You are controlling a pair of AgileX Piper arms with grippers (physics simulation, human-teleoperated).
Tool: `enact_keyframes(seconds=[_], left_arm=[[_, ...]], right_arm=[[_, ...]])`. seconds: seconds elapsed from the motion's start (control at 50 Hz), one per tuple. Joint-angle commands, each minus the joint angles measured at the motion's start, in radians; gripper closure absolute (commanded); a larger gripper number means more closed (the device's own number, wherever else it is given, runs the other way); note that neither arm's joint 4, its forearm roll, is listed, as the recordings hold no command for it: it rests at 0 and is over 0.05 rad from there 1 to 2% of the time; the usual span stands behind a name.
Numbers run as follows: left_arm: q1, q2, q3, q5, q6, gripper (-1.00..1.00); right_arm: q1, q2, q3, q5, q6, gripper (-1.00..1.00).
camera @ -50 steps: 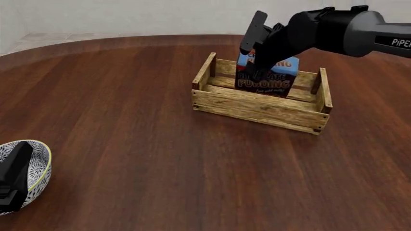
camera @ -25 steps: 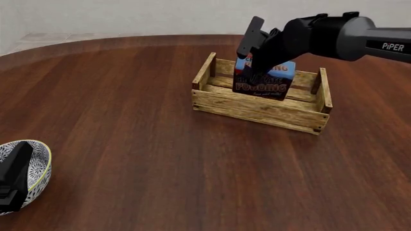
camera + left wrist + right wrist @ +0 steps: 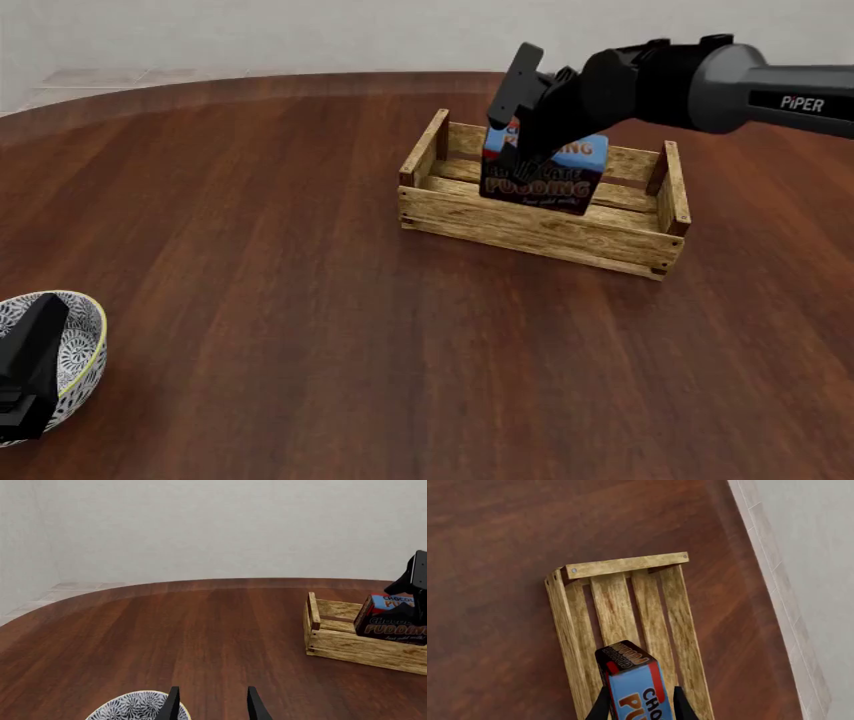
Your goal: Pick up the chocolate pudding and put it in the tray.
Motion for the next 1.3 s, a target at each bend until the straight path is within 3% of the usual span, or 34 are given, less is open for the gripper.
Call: enact_keyframes(seconds=[0.02,0.28,1.3], left_arm=[[0.000,0.000,0.000,0.000,0.000,-1.00],[0.000,0.000,0.000,0.000,0.000,-1.00],[0.000,0.000,0.000,0.000,0.000,-1.00]], right_arm=[[0.001,0.007,0.005,-0.013,0.027,1.00],[-0.005,0.018,0.011,-0.023,0.018,1.00],[-0.002,0.035,0.004,-0.026,0.068,1.00]])
